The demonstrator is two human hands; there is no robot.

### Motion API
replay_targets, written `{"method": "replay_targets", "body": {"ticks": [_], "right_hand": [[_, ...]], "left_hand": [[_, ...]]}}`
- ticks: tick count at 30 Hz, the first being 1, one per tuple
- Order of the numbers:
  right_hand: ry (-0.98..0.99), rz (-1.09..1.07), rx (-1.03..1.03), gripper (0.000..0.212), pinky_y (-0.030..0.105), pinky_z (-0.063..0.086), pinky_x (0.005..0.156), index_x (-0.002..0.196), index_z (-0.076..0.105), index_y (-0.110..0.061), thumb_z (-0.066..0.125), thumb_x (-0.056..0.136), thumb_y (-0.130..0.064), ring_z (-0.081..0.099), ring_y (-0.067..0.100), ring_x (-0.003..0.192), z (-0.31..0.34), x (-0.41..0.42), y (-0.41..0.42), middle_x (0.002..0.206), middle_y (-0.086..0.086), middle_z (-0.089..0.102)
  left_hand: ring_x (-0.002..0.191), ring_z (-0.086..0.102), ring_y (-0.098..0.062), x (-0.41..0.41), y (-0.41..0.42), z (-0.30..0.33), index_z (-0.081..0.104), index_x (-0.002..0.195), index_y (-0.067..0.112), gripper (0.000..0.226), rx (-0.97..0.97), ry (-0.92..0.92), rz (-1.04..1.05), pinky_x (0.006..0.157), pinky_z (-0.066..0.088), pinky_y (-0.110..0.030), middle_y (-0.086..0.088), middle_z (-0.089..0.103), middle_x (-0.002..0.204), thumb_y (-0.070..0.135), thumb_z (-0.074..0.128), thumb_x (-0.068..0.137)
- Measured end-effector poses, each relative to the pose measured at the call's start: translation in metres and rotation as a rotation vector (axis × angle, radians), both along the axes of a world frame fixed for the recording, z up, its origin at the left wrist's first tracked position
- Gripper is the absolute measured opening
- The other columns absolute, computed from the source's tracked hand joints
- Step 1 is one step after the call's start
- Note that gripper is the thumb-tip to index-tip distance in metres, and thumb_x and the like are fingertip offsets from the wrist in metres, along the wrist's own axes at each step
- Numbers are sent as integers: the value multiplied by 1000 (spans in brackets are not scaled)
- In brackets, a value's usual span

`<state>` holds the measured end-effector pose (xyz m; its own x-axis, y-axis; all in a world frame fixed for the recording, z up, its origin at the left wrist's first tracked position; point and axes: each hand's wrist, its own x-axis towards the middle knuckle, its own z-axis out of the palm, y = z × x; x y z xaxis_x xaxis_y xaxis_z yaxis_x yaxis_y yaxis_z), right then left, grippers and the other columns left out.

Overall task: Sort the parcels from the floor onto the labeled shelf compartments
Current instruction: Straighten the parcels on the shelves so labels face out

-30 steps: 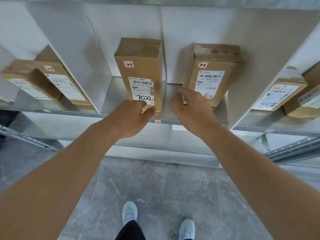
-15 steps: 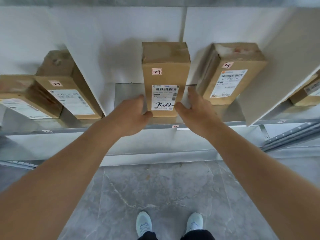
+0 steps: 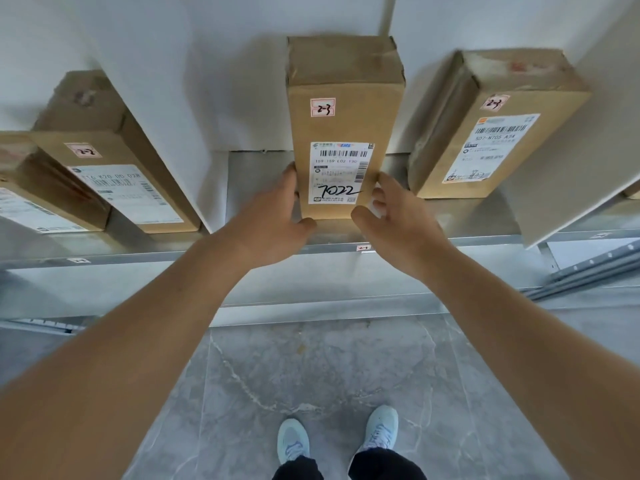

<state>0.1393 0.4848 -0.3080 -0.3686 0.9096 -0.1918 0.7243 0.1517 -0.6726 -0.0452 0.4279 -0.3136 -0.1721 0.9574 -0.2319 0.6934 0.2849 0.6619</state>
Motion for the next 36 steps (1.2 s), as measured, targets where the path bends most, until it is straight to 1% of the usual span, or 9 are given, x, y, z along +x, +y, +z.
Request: {"method": "replay_targets", "body": {"ticks": [4,7,10,16,20,24,28,32,36], "right_hand": [[20,-1,1,49,42,55,97,138,50,-36,54,88,-37,68,20,111,0,-3,6,125,-14,71],[34,9,-9,49,35,57,91,140,50,-37,54,91,-33,72,18,103,0,-5,12,127,-16,70],[51,11,-18,49,35,57,91,138,51,-38,55,90,-30,71,17,105,-1,-6,16,128,-18,69],[47,3,-19,49,40,57,95,136,50,-37,55,87,-34,68,17,111,-3,-11,22,127,-18,70],[50,3,-23,50,41,56,98,136,50,-38,56,86,-36,67,18,114,-6,-10,28,127,-17,70],[61,-2,-35,53,39,57,97,138,49,-42,56,86,-32,67,15,114,-8,-8,31,130,-21,68],[56,-5,-29,53,34,49,92,140,47,-44,56,89,-33,61,15,125,-7,-6,30,135,-23,64],[-40,8,-58,43,28,38,69,139,48,-33,54,97,-35,59,22,125,-6,2,22,137,-3,64],[-123,0,-56,45,33,34,79,140,50,-17,50,101,-39,52,29,127,-1,7,2,140,8,61]], "left_hand": [[119,49,5,-4,6,-6,25,157,38,77,14,-37,28,63,35,7,37,48,112,13,63,94],[133,53,-5,-6,10,-7,23,157,41,80,20,-43,33,83,40,-9,31,52,118,14,63,93],[131,56,-7,-6,16,-7,25,155,43,79,30,-63,52,96,39,-20,45,46,103,14,65,92],[111,53,1,-6,24,-9,31,155,38,77,32,-121,105,92,39,-9,39,48,104,14,68,92],[116,55,-2,-5,25,-8,31,155,40,78,29,-132,119,101,42,-18,31,53,110,15,68,91],[113,55,-2,-3,25,-9,28,157,41,79,25,-104,137,89,41,-11,41,47,104,14,66,92],[129,58,-15,-7,22,-9,21,160,37,79,2,-29,77,108,46,-31,19,59,139,19,62,95],[97,68,-29,-10,12,-7,2,165,15,85,-135,230,39,90,54,-44,-15,60,143,30,55,101],[99,64,-35,-6,-6,7,44,133,6,40,-116,237,21,88,52,-46,-19,63,134,30,51,102]]}}
